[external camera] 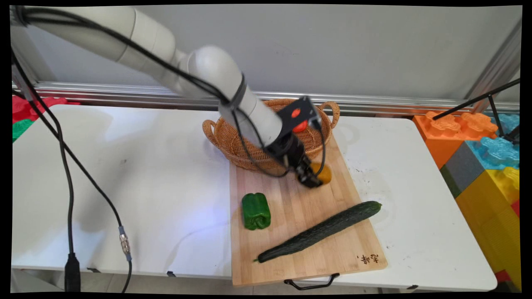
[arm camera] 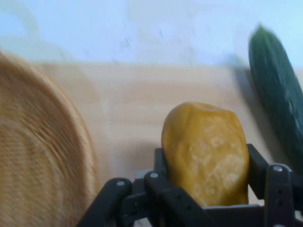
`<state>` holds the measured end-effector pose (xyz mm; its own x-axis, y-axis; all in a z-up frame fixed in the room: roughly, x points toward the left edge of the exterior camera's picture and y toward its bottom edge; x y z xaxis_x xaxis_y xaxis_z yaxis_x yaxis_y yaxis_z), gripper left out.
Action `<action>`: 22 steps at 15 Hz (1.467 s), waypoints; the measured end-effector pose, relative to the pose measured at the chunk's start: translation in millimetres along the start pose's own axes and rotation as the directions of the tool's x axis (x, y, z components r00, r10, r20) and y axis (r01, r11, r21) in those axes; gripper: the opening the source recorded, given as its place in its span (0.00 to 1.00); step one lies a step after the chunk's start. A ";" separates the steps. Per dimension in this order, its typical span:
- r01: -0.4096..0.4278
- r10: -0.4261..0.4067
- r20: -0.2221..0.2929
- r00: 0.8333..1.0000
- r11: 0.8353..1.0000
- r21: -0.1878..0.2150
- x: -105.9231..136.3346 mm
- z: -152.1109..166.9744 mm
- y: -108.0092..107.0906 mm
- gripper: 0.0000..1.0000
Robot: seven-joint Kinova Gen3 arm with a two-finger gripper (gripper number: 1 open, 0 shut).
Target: Place the picked object in the vegetable basket
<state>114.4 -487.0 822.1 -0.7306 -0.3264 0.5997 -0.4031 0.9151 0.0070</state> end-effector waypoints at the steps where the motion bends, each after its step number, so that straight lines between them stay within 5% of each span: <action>1: -0.015 0.015 -0.017 1.000 1.000 0.017 11.8 -6.3 -4.5 0.00; 6: -0.047 0.055 -0.055 0.997 0.991 0.128 46.8 -27.5 -39.4 0.00; 10: 0.020 -0.013 -0.033 0.999 0.977 0.214 44.8 -25.3 -81.9 0.00; 16: 0.138 -0.148 0.032 0.988 0.969 0.207 17.7 21.1 -120.8 0.00; 22: 0.178 -0.192 0.057 0.980 0.966 0.186 2.9 52.7 -138.4 0.00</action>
<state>139.0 -627.1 780.7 -0.6702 -0.5086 0.5404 -0.6221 0.7821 -0.0354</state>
